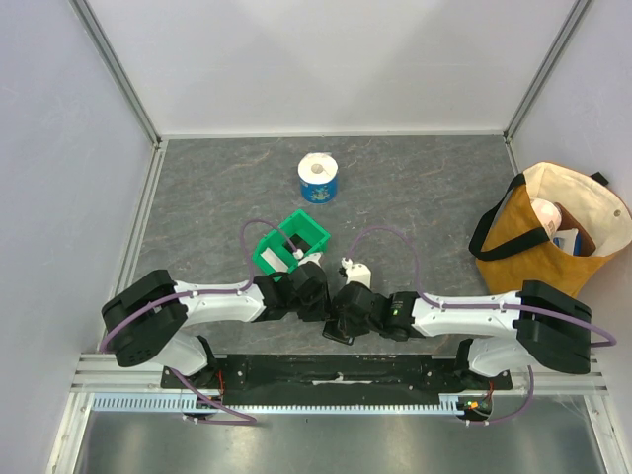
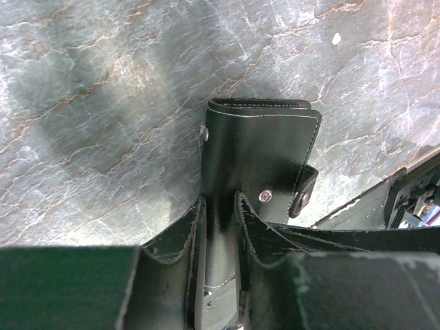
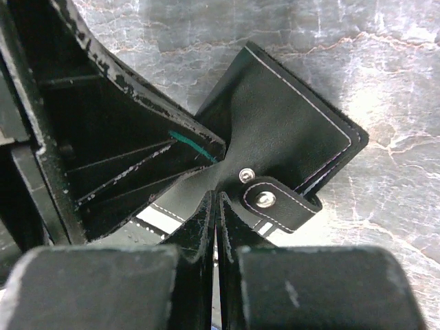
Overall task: Put the credit cards into the card holder
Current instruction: Close the card holder at the center of the board.
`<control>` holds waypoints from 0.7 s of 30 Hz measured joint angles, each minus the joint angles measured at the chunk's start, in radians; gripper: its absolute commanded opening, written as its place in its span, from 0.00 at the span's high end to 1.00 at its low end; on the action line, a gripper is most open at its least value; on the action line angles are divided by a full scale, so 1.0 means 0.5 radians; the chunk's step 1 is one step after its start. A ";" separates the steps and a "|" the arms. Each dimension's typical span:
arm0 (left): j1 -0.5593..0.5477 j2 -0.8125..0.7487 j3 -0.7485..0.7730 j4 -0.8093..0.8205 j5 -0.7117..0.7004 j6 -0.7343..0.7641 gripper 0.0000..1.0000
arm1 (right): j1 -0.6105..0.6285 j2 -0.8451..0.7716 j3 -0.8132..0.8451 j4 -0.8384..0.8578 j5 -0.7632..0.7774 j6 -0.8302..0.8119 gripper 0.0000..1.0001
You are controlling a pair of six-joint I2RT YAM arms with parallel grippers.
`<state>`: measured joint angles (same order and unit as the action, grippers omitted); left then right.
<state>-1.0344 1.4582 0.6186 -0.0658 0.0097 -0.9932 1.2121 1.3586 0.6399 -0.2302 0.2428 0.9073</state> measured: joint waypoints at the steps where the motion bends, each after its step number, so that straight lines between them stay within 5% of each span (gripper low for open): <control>1: -0.001 0.002 0.002 0.002 0.000 0.000 0.93 | 0.008 0.000 -0.001 -0.001 -0.008 0.003 0.93; 9: -0.001 0.004 0.003 0.002 0.001 0.000 0.83 | 0.008 -0.062 -0.003 -0.037 0.002 0.017 0.83; 21: -0.010 -0.002 0.002 0.000 -0.018 0.001 0.65 | -0.063 -0.666 -0.154 -0.130 0.111 0.111 0.72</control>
<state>-1.0393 1.4574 0.6197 -0.0658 0.0006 -0.9928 1.1805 1.0256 0.5629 -0.2951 0.2985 0.9630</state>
